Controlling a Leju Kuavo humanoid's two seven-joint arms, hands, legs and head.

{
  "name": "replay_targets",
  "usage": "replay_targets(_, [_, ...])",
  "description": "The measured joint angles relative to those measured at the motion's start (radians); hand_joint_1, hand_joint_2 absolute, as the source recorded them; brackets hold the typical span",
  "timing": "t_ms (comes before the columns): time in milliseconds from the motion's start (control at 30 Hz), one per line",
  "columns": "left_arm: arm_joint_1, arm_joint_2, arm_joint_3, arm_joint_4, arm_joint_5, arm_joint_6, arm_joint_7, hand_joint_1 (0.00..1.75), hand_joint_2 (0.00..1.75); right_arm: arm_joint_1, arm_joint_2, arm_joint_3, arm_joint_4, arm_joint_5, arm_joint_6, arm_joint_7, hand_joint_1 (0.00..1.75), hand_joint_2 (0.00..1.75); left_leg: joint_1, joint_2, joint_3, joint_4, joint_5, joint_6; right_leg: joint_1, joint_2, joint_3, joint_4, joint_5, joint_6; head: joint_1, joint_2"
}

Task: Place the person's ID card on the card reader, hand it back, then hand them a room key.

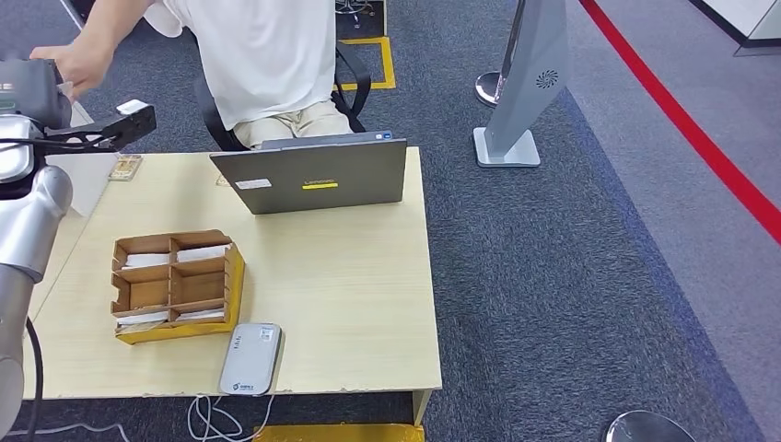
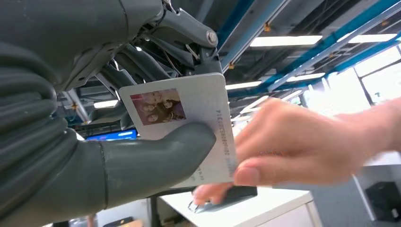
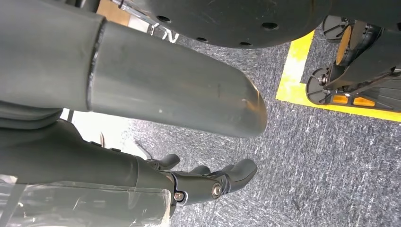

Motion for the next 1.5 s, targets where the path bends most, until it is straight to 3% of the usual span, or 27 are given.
replay_targets(367, [-0.017,-0.012,0.000,0.084,0.002,0.020,-0.003,1.75,1.75,-0.001,0.000,0.002,0.002,-0.002,0.004,0.004,0.00,0.00,0.000,0.000,0.000,0.000,0.000,0.000,0.000,0.000,0.000,0.000,0.000,0.000,0.000,0.000])
replay_targets(500, [-0.017,-0.011,0.000,0.092,0.011,0.059,-0.026,0.00,1.75,0.000,-0.001,0.003,0.003,-0.001,0.004,0.005,0.00,1.75,0.000,0.000,-0.002,0.000,0.000,0.000,0.000,0.000,-0.001,0.000,0.000,0.000,0.000,0.000])
replay_targets(833, [-0.003,-0.010,0.015,0.073,0.073,0.186,-0.150,0.00,1.75,0.000,-0.005,0.015,0.004,0.001,0.008,0.005,0.00,1.75,0.000,0.000,-0.003,0.000,0.000,0.000,0.000,0.000,-0.002,0.000,0.000,0.000,0.000,0.000])
replay_targets(1100, [0.142,-0.043,0.015,-0.143,0.160,0.162,-0.208,0.00,1.75,0.001,-0.006,0.015,0.005,-0.020,0.005,0.012,0.00,1.75,-0.001,0.001,-0.003,0.000,0.000,0.000,-0.001,0.000,-0.002,0.000,0.000,0.001,0.001,0.000])
replay_targets(1200, [0.242,-0.047,0.011,-0.295,0.203,0.128,-0.228,0.00,1.75,0.004,-0.006,0.011,0.005,-0.046,-0.004,0.013,0.00,1.75,-0.001,0.002,-0.002,0.000,0.000,0.001,-0.001,0.001,-0.002,0.000,0.000,0.001,0.001,0.000])
replay_targets(1300, [0.395,-0.043,-0.007,-0.503,0.218,0.082,-0.209,0.00,1.75,0.007,-0.005,-0.003,0.004,-0.070,-0.011,0.014,0.00,1.75,-0.001,0.001,-0.002,0.000,-0.001,0.000,-0.001,0.001,-0.002,0.000,-0.001,0.001,0.001,0.000])
replay_targets(1500, [0.662,-0.005,-0.040,-0.850,0.222,0.069,-0.191,0.00,1.75,0.017,-0.003,-0.042,0.004,-0.115,-0.023,0.012,0.00,1.75,-0.001,0.001,-0.003,-0.001,-0.003,0.000,-0.001,0.002,-0.003,-0.001,-0.003,0.002,0.001,0.000])
